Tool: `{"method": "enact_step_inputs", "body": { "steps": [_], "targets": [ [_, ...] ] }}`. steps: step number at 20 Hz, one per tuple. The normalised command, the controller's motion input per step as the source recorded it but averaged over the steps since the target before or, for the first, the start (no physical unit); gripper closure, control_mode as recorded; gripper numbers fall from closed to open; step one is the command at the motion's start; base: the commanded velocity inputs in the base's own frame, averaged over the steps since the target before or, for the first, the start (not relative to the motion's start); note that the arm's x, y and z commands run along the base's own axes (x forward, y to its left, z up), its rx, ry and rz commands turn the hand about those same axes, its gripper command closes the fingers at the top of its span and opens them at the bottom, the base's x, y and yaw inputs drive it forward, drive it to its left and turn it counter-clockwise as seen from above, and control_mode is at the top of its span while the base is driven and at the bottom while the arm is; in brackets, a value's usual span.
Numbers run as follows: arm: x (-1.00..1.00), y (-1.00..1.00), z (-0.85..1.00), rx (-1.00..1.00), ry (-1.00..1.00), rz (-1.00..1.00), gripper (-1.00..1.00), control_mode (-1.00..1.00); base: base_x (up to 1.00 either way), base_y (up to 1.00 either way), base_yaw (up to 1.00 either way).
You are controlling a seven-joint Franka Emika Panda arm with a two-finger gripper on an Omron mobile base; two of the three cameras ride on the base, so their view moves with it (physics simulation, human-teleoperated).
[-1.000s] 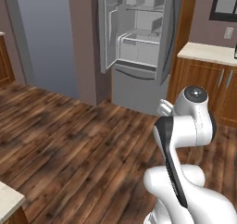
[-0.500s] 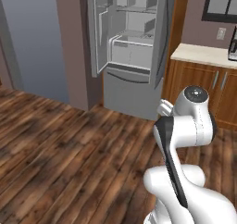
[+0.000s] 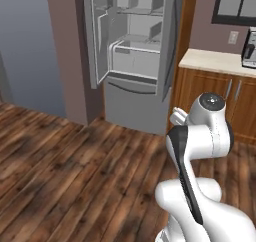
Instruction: Retrieve the bottle and the shaker from the cabinet and place them next to the mixing bowl on the counter. Then add garlic from the fridge to the mixing bowl.
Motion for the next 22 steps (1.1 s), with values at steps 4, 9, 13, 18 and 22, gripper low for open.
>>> {"method": "enact_step_inputs", "body": {
  "steps": [4, 9, 13, 18, 22],
  "targets": [
    [0.0, 0.0, 0.0, 0.0, 0.0, 0.0, -1.0, 1.0, 0.61, 0.11, -0.11],
    [0.0, 0.0, 0.0, 0.0, 0.0, 0.0, -1.0, 1.0, 0.65, 0.16, -0.11],
    [0.0, 0.0, 0.0, 0.0, 0.0, 0.0, -1.0, 1.0, 0.6, 0.15, -0.11],
    [0.0, 0.0, 0.0, 0.0, 0.0, 0.0, -1.0, 1.0, 0.61, 0.17, -0.1],
    [0.0, 0.0, 0.0, 0.0, 0.0, 0.0, -1.0, 1.0, 0.63, 0.23, -0.1]
  ]
}}
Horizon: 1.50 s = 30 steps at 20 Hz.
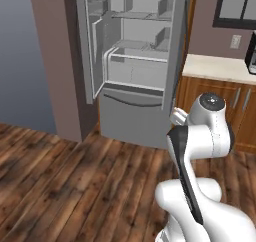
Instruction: Retrieve the bottle and the shaker from the cabinet and place them next to the mixing bowl on the counter. Then add garlic from the fridge to the mixing bowl.
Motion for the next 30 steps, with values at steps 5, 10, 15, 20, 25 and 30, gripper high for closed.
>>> {"method": "enact_step_inputs", "body": {
  "steps": [5, 10, 15, 20, 25, 30],
  "targets": [
    [0.0, 0.0, 0.0, 0.0, 0.0, 0.0, -1.0, 1.0, 0.67, 0.28, -0.1],
    [0.0, 0.0, 0.0, 0.0, 0.0, 0.0, -1.0, 1.0, 0.65, 0.25, -0.1],
    [0.0, 0.0, 0.0, 0.0, 0.0, 0.0, -1.0, 1.0, 0.6, 0.14, -0.09],
    [0.0, 0.0, 0.0, 0.0, 0.0, 0.0, -1.0, 1.0, 0.59, 0.13, -0.09],
    [0.0, 0.0, 0.0, 0.0, 0.0, 0.0, -1.0, 1.0, 0.58, 0.19, -0.09],
    [0.0, 0.0, 0.0, 0.0, 0.0, 0.0, -1.0, 1.0, 0.59, 0.23, -0.08]
  ]
}}
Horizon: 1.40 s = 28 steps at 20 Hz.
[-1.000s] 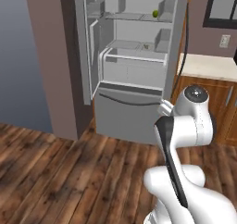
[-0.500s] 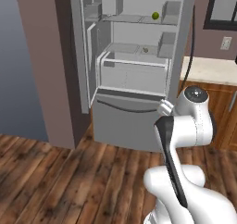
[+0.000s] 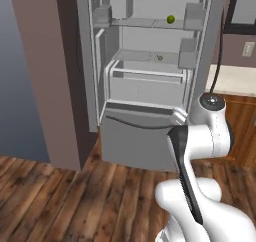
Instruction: Retrieve the bottle and the shaker from the cabinet and place them next to the mixing bowl on the counter. Then add garlic from the fridge to the mixing bowl.
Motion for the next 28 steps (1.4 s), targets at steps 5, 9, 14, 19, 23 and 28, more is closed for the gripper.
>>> {"method": "enact_step_inputs", "body": {
  "steps": [5, 9, 14, 19, 23, 28],
  "targets": [
    [0.0, 0.0, 0.0, 0.0, 0.0, 0.0, -1.0, 1.0, 0.57, 0.19, -0.1],
    [0.0, 0.0, 0.0, 0.0, 0.0, 0.0, -1.0, 1.0, 0.53, 0.14, -0.11],
    [0.0, 0.0, 0.0, 0.0, 0.0, 0.0, -1.0, 1.0, 0.53, 0.16, -0.11],
    [0.0, 0.0, 0.0, 0.0, 0.0, 0.0, -1.0, 1.0, 0.57, 0.22, -0.11],
    [0.0, 0.0, 0.0, 0.0, 0.0, 0.0, -1.0, 1.0, 0.57, 0.24, -0.12],
    [0.0, 0.0, 0.0, 0.0, 0.0, 0.0, -1.0, 1.0, 0.56, 0.24, -0.12]
  ]
}}
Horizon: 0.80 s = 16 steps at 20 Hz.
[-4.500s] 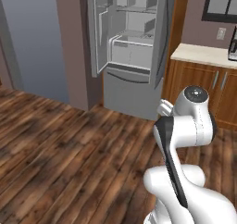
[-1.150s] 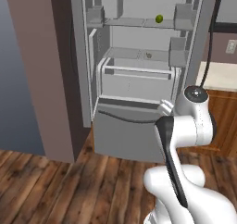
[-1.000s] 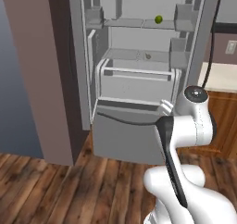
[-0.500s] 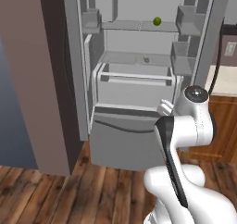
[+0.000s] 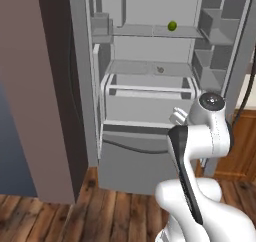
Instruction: Retrieve the bottle and the shaker from the cabinet and place them next to the mixing bowl on the counter. Then add garlic from the fridge to the mixing bowl.
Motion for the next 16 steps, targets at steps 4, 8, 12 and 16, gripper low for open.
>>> {"method": "enact_step_inputs", "body": {
  "steps": [4, 8, 12, 16],
  "targets": [
    [0.0, 0.0, 0.0, 0.0, 0.0, 0.0, -1.0, 1.0, 0.55, 0.25, -0.12],
    [0.0, 0.0, 0.0, 0.0, 0.0, 0.0, -1.0, 1.0, 0.53, 0.23, -0.12],
    [0.0, 0.0, 0.0, 0.0, 0.0, 0.0, -1.0, 1.0, 0.53, 0.2, -0.11],
    [0.0, 0.0, 0.0, 0.0, 0.0, 0.0, -1.0, 1.0, 0.51, 0.18, -0.11]
  ]
}}
